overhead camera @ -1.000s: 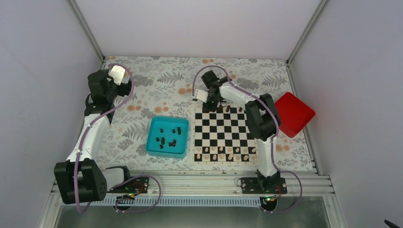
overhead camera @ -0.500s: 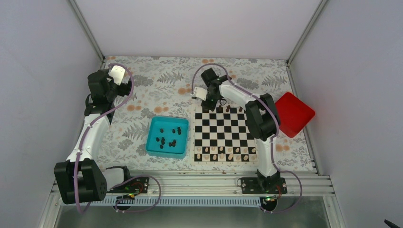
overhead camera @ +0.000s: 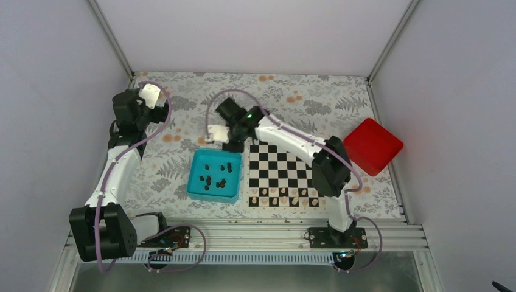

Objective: Set up the chess pieces on the board
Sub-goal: Pick up the chess piece from the storage box.

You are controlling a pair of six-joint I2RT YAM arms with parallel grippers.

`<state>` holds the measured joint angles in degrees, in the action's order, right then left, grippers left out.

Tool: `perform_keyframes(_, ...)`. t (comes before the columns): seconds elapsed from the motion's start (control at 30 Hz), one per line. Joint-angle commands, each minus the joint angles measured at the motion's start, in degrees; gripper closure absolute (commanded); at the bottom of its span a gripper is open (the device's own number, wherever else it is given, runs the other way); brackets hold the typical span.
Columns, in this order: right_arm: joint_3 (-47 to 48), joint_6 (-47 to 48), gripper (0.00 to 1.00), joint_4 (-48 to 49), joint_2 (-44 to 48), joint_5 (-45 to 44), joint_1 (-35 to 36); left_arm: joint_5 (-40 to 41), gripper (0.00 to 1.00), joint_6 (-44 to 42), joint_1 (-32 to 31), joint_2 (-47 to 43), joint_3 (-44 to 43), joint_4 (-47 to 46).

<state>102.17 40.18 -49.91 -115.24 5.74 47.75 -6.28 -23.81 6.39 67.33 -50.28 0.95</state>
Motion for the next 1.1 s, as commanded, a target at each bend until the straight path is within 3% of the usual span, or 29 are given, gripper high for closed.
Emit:
perform_keyframes(0.0,2.7,-1.6,0.60,-2.0,-2.0,2.2,6.1,-1.0,0.00,-0.6,0.4,-0.2,0.3,-0.8)
perform_keyframes(0.4,4.0,-1.5,0.60,-1.9,-9.1,4.4,14.9,-0.9,0.00,-0.7,0.4,-0.3,0.4,-1.0)
perform_keyframes(1.07,4.1,-1.9,0.64,-0.1,-13.4,2.4,18.0,-1.0,0.00,-0.8,0.4,-0.4,0.9,-1.2)
